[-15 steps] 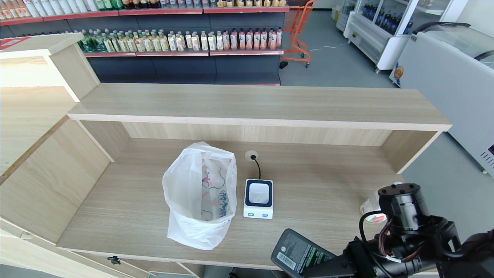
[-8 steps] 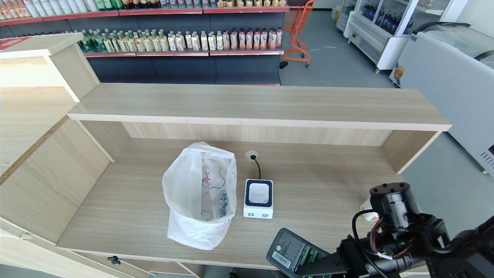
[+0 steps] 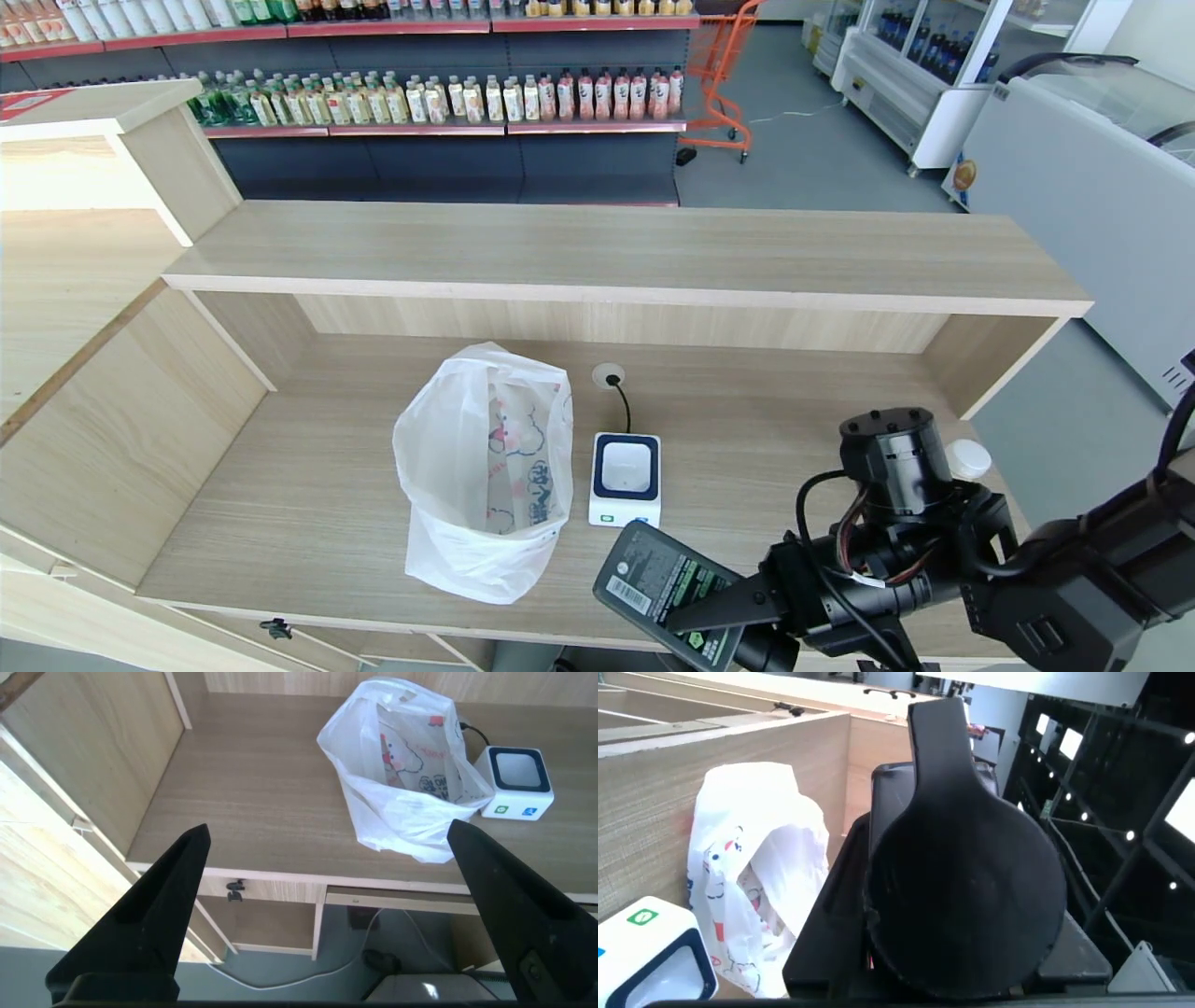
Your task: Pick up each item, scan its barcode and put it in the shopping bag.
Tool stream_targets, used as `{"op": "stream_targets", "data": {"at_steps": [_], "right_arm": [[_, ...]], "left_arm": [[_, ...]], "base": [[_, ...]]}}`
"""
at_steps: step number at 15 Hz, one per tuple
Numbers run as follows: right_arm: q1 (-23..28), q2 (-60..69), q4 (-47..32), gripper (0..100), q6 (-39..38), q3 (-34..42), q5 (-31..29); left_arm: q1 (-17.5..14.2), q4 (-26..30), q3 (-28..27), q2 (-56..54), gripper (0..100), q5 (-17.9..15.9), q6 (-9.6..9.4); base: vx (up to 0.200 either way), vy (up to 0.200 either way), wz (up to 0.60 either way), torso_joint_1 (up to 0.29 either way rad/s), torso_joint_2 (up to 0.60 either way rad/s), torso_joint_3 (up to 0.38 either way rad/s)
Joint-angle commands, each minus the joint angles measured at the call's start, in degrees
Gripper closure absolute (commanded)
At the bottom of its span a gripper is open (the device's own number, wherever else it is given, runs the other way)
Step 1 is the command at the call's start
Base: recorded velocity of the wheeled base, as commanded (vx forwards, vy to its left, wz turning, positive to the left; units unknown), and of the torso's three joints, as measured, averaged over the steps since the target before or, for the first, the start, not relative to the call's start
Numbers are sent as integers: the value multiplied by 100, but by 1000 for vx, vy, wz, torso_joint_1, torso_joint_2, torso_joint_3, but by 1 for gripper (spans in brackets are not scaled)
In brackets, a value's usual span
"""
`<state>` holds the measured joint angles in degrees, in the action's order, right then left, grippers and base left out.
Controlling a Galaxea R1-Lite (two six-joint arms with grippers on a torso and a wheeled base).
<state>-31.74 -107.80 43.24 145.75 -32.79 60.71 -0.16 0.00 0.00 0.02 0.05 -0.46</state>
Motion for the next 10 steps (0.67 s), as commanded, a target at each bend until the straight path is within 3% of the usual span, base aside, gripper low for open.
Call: {"op": "stream_targets", "data": {"at_steps": [1, 10], "right_arm": [[-69, -206, 0, 100, -3, -122, 2], [-51, -215, -9, 100, -12, -113, 2]], "left_arm": [[-2, 0, 0, -2, 0, 4, 2], [-2, 0, 0, -2, 0, 4, 2]], "base": [[0, 0, 0, 0, 0, 0], [0, 0, 0, 0, 0, 0]]}}
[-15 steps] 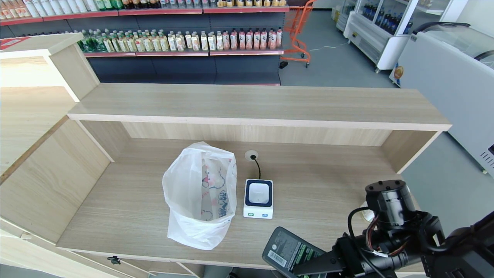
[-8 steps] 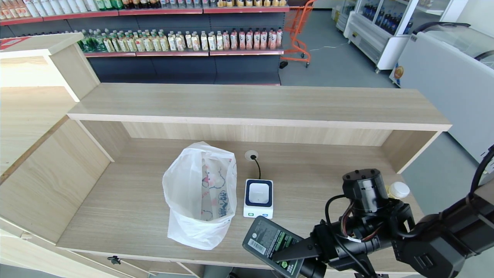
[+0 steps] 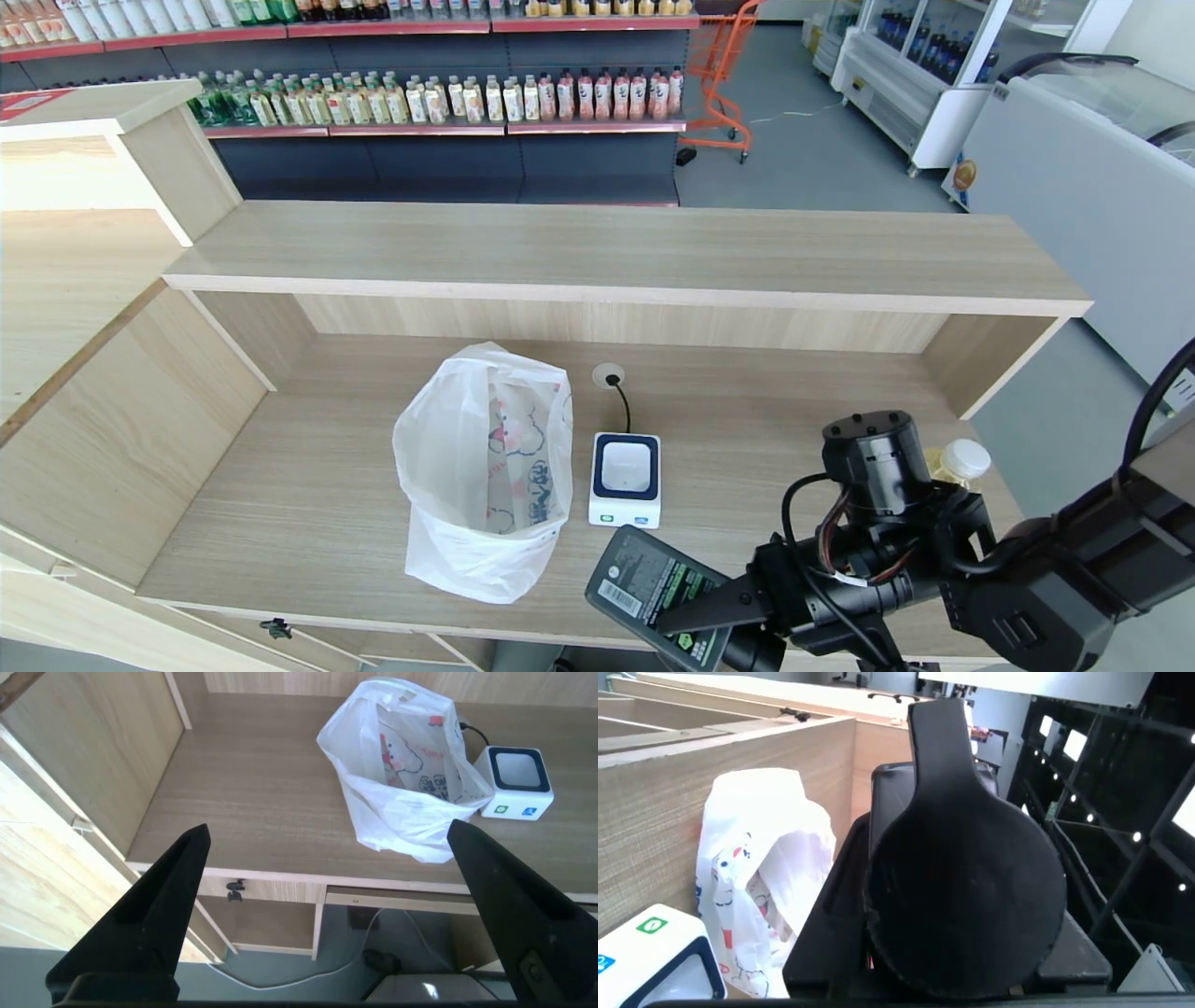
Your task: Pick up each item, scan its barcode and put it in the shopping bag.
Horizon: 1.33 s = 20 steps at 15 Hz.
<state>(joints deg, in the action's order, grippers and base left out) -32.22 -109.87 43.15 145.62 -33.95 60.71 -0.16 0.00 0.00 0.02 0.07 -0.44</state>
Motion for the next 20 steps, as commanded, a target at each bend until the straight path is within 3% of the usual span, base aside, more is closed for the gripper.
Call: {"op": "stream_targets", "data": {"at_steps": [1, 2, 5, 7, 9, 11, 12, 13, 14, 16, 18, 20], "right_arm": [[-4, 10, 0, 100, -51, -41, 2], [-4, 150, 0, 100, -376, -138, 2], [49, 836, 132, 100, -2292, -349, -15], [664, 1311, 510, 100, -3400, -437, -86], [1491, 1671, 967, 100, -3830, -384, -692], [2361, 2163, 765, 100, -4481, 521, -1492], [2405, 2392, 606, 100, -4876, 829, -1729], [2343, 3183, 105, 100, -6098, 1558, -2344], [2220, 3402, -70, 100, -6467, 1549, -2441], [1983, 3675, -431, 100, -8216, 1075, -2547], [2457, 3710, -404, 100, -10466, 767, -2722], [2932, 3543, -457, 100, -11978, 697, -3250]], "left_arm": [[-2, 0, 0, -2, 0, 1, 0], [-2, 0, 0, -2, 0, 1, 0], [-2, 0, 0, -2, 0, 1, 0], [-2, 0, 0, -2, 0, 1, 0], [-2, 0, 0, -2, 0, 1, 0], [-2, 0, 0, -2, 0, 1, 0], [-2, 0, 0, -2, 0, -7, 0], [-2, 0, 0, -2, 0, 1, 0], [-2, 0, 0, -2, 0, 1, 0], [-2, 0, 0, -2, 0, 1, 0], [-2, 0, 0, -2, 0, 1, 0], [-2, 0, 0, -2, 0, 1, 0]], "base": [[0, 0, 0, 0, 0, 0], [0, 0, 0, 0, 0, 0], [0, 0, 0, 0, 0, 0], [0, 0, 0, 0, 0, 0], [0, 0, 0, 0, 0, 0], [0, 0, 0, 0, 0, 0], [0, 0, 0, 0, 0, 0], [0, 0, 0, 0, 0, 0], [0, 0, 0, 0, 0, 0], [0, 0, 0, 0, 0, 0], [0, 0, 0, 0, 0, 0], [0, 0, 0, 0, 0, 0]]}}
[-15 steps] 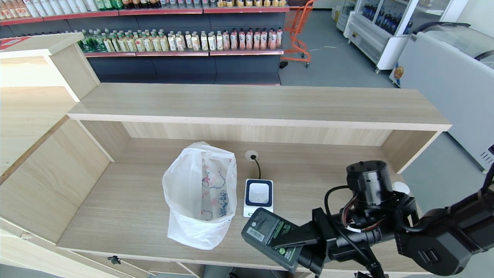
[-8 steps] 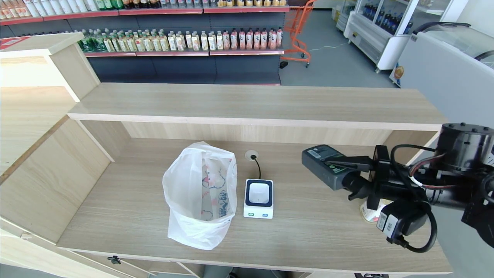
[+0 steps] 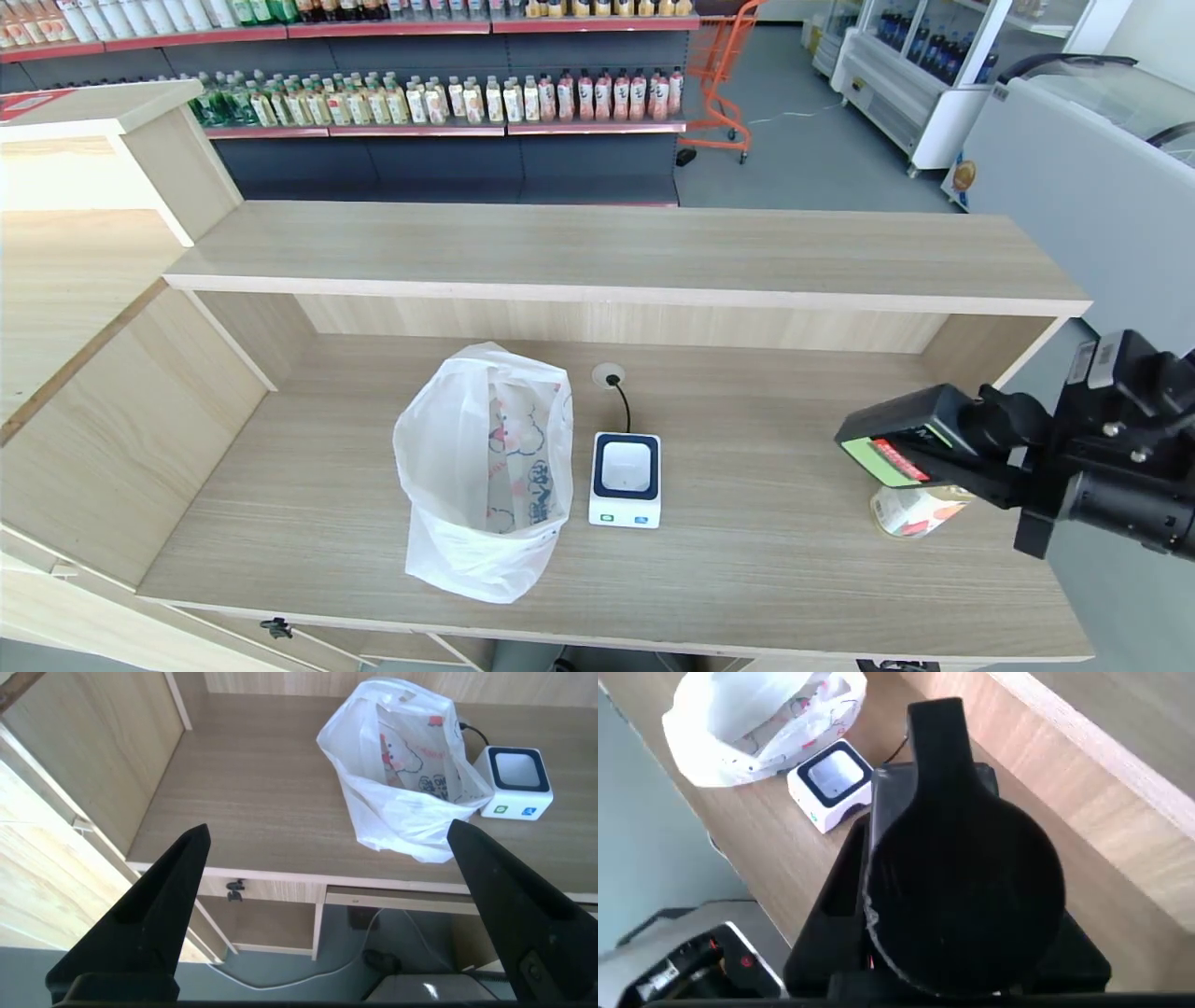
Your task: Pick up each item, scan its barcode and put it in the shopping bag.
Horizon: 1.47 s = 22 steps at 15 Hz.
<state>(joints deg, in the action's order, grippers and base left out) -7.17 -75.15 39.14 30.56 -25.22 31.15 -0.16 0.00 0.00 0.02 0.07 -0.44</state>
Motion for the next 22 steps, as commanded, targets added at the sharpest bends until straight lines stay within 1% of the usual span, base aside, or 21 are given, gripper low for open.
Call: {"op": "stream_targets", "data": {"at_steps": [1, 2, 3, 4, 5, 6, 8, 9, 11, 16, 22], "right_arm": [[444, -166, -188, 100, -2177, -211, -654], [348, -254, -460, 100, -3250, -229, -689], [128, -368, -759, 100, -4049, -246, -698], [-127, -553, -847, 100, -4770, -220, -698], [-391, -799, -829, 100, -5210, -238, -698], [-566, -1159, -733, 100, -5385, -308, -698], [-804, -2038, -232, 100, -5447, -528, -733], [-918, -2390, -100, 100, -5464, -730, -742], [-1146, -2952, -65, 100, -5579, -1231, -838], [-1727, -4025, -65, 100, -5561, -2400, -1550], [-2104, -4736, -56, 100, -5552, -3120, -1638]], "left_arm": [[-2, 0, 0, -2, 0, 1, 0], [-2, 0, 0, -2, 0, 1, 0], [-2, 0, 0, -2, 0, 1, 0], [-2, 0, 0, -2, 0, 1, 0], [-2, 0, 0, -2, 0, 1, 0], [-2, 0, 0, -2, 0, 1, 0], [-2, 0, 0, -2, 0, 1, 0], [-2, 0, 0, -2, 0, 1, 0], [-2, 0, 0, -2, 0, 1, 0], [-2, 0, 0, -2, 0, 1, 0], [-2, 0, 0, -2, 0, 1, 0]], "base": [[0, 0, 0, 0, 0, 0], [0, 0, 0, 0, 0, 0], [0, 0, 0, 0, 0, 0], [0, 0, 0, 0, 0, 0], [0, 0, 0, 0, 0, 0], [0, 0, 0, 0, 0, 0], [0, 0, 0, 0, 0, 0], [0, 0, 0, 0, 0, 0], [0, 0, 0, 0, 0, 0], [0, 0, 0, 0, 0, 0], [0, 0, 0, 0, 0, 0]]}}
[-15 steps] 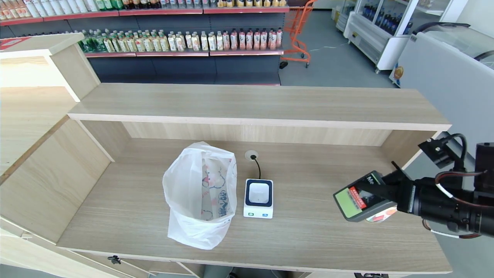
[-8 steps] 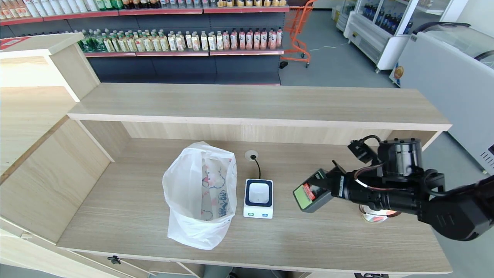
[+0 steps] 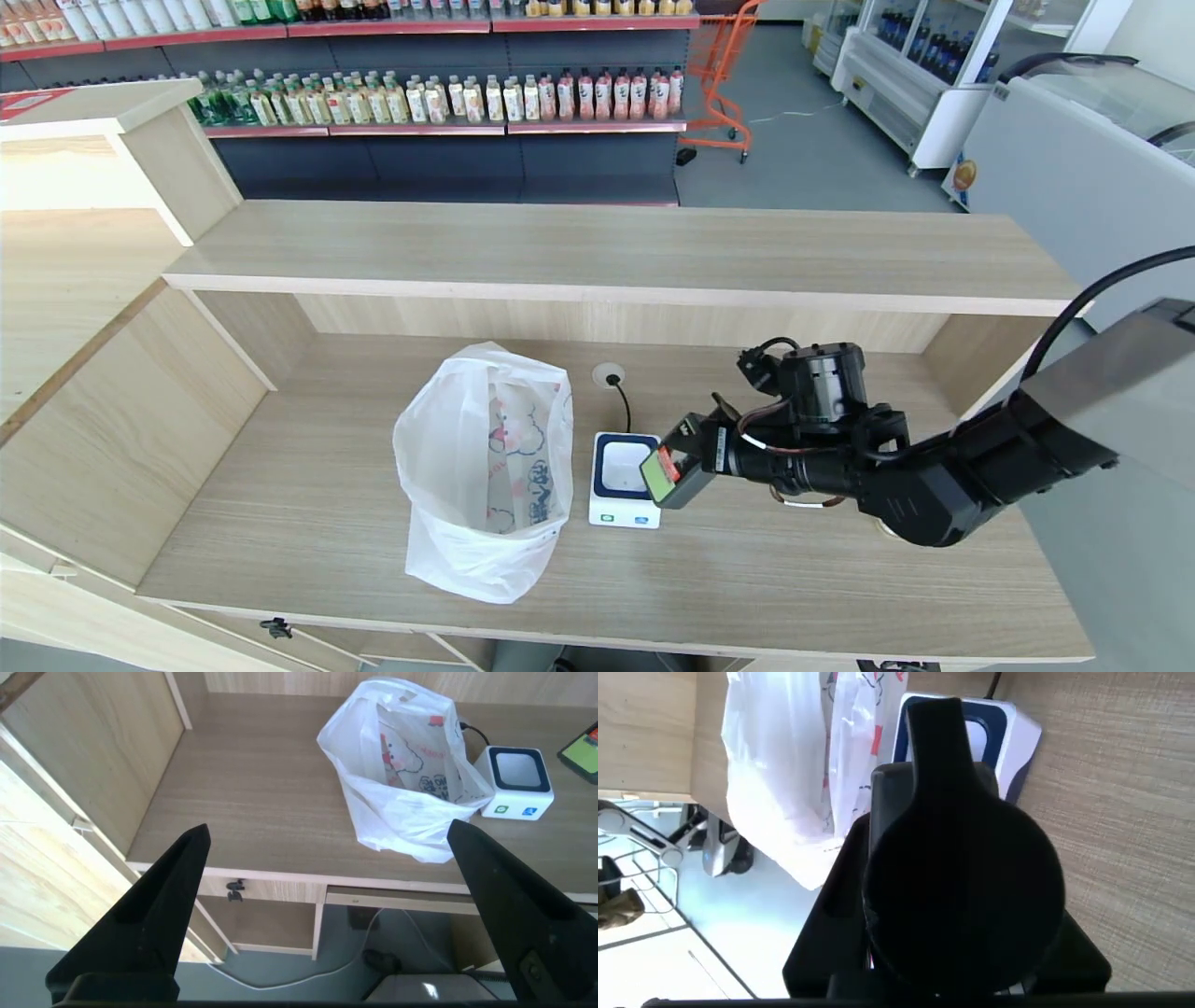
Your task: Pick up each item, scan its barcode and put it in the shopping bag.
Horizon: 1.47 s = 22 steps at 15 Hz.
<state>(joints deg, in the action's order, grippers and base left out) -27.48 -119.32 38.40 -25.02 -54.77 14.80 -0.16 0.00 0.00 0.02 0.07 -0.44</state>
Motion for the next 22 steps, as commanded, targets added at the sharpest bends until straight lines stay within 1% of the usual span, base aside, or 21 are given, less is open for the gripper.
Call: {"op": "stream_targets", "data": {"at_steps": [1, 3, 6, 10, 15, 17, 19, 20, 21, 22], "right_arm": [[-91, -443, 18, 100, 5, -280, -3], [-74, -698, 10, 100, 14, -508, -21], [-74, -944, 10, 100, 23, -860, -232], [-135, -1190, 10, 100, 14, -1273, -249], [-337, -1550, 10, 100, 23, -1747, -267], [-416, -1682, 1, 100, 49, -1923, -443], [-443, -1594, 1, 100, 23, -1914, -504], [-434, -1331, 1, 100, -109, -1853, -487], [-434, -970, 10, 100, -487, -1642, -487], [-434, -935, 18, 100, -522, -1624, -487]], "left_arm": [[-2, 0, 0, -2, 0, 1, 0], [-2, 0, 0, -2, 0, 1, 0], [-2, 0, 0, -2, 0, 1, 0], [-2, 0, 0, -2, 0, 1, 0], [-2, 0, 0, -2, 0, 1, 0], [-2, 0, 0, -2, 0, 1, 0], [-2, 0, 0, -2, 0, 1, 0], [-2, 0, 0, -2, 0, -7, 0], [-2, 0, 0, -2, 0, 1, 0], [-2, 0, 0, -2, 0, 1, 0]], "base": [[0, 0, 0, 0, 0, 0], [0, 0, 0, 0, 0, 0], [0, 0, 0, 0, 0, 0], [0, 0, 0, 0, 0, 0], [0, 0, 0, 0, 0, 0], [0, 0, 0, 0, 0, 0], [0, 0, 0, 0, 0, 0], [0, 0, 0, 0, 0, 0], [0, 0, 0, 0, 0, 0], [0, 0, 0, 0, 0, 0]]}}
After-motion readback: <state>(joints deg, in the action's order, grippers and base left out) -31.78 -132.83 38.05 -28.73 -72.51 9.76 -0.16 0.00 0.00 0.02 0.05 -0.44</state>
